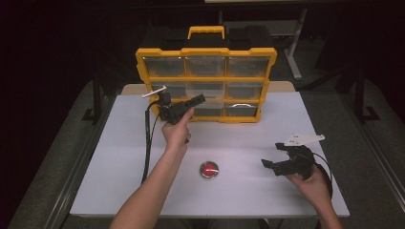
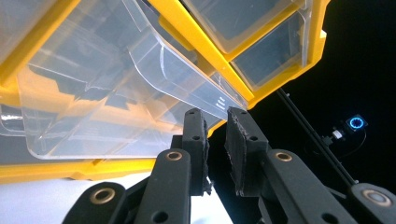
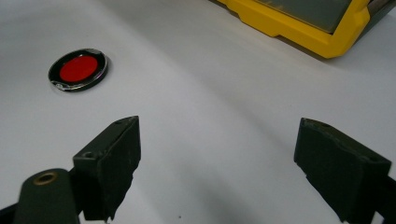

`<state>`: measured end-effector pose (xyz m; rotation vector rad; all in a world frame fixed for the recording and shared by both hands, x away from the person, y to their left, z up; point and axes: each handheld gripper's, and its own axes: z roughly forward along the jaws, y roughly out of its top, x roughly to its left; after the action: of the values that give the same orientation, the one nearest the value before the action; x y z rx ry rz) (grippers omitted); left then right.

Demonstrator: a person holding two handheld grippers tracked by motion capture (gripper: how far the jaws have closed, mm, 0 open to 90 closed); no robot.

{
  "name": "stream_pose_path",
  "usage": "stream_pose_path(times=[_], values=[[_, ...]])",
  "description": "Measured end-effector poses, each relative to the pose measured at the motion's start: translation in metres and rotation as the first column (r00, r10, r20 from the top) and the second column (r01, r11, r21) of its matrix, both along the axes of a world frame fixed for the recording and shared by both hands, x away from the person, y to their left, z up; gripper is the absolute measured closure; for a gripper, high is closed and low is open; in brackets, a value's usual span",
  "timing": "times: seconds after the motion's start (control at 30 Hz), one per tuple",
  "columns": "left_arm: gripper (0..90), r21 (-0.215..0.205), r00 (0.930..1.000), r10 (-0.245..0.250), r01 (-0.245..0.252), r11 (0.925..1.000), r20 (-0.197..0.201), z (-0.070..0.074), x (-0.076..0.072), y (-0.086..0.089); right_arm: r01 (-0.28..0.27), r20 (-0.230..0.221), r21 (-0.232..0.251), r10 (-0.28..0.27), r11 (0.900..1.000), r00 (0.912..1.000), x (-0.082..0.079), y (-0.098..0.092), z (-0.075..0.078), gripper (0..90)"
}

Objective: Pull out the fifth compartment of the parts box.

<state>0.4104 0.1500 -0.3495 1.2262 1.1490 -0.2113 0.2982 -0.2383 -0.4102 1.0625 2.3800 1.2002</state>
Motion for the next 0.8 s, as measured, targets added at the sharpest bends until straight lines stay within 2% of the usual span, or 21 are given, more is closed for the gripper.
stream_pose_path(times=[0.23, 0.53, 0.6, 0.63, 0.8], values=[[77.4, -0.009, 1.0, -0.004, 0.004, 0.9999, 0.002, 0.0, -0.004, 0.0, -0.005, 0.001, -0.003, 0.005, 1.0, 1.0, 0.0, 0.001, -0.001, 13.8], [78.0, 0.026, 0.9995, -0.018, 0.018, 0.9995, 0.027, 0.001, -0.006, 0.001, -0.001, -0.01, -0.002, 0.001, 1.0, 0.9999, 0.001, 0.001, -0.002, 13.8], [78.6, 0.051, 0.999, -0.015, 0.012, 0.9986, 0.041, 0.002, -0.006, 0.0, -0.001, -0.01, -0.001, 0.001, 1.0, 0.9999, 0.001, 0.0, -0.002, 13.8], [78.4, 0.081, 0.9983, -0.017, 0.013, 0.9966, 0.056, 0.003, -0.007, 0.0, -0.001, -0.01, -0.002, 0.001, 1.0, 1.0, 0.001, 0.0, -0.002, 13.8], [70.9, 0.19, 0.9943, -0.059, 0.041, 0.981, 0.088, 0.004, -0.011, -0.001, 0.0, -0.012, -0.004, 0.0, 1.0, 0.9999, 0.002, -0.001, -0.003, 13.8]])
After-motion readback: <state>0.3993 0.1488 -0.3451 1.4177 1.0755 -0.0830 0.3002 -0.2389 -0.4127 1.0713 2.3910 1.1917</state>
